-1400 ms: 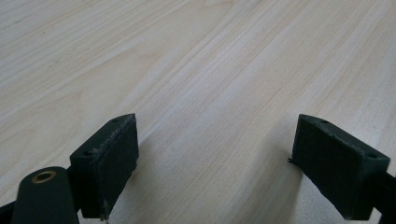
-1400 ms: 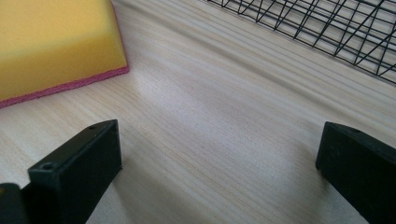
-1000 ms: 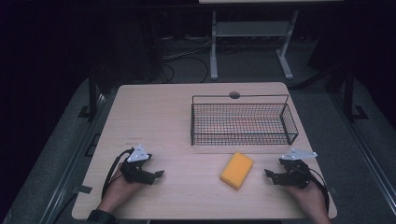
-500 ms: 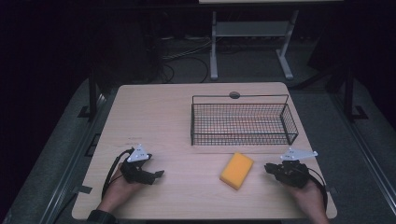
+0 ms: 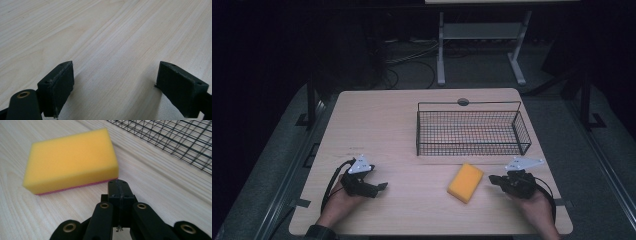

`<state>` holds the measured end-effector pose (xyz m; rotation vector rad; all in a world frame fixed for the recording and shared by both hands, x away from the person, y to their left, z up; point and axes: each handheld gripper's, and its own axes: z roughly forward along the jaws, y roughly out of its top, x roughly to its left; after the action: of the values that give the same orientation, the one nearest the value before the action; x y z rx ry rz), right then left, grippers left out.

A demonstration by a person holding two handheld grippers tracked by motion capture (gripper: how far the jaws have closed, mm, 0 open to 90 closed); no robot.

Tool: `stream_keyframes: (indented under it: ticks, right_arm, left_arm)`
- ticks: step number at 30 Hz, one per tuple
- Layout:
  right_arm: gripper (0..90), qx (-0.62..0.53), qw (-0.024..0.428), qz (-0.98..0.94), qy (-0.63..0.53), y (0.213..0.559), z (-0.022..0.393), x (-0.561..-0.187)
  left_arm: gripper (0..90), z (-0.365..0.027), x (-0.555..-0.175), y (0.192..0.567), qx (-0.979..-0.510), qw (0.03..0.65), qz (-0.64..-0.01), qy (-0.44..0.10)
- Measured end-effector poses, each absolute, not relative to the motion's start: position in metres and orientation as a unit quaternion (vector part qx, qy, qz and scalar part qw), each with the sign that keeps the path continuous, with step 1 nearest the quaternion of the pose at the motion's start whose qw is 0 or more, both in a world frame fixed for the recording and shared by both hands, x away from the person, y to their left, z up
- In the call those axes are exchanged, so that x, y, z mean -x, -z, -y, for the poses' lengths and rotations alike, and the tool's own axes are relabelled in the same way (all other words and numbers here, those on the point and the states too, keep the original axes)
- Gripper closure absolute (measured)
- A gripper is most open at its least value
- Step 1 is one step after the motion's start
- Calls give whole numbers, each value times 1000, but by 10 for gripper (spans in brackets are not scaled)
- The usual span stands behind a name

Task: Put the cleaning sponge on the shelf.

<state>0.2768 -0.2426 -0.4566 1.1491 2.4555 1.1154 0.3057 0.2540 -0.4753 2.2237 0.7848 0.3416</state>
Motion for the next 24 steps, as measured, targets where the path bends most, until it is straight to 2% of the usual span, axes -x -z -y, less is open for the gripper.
stream_keyframes:
  ticks: [24]
  right_arm:
    - [894,-379,98,-845,-366,462,222,-295]
  left_arm:
    - [139,-254,-306,475,-867,370,-306,-133]
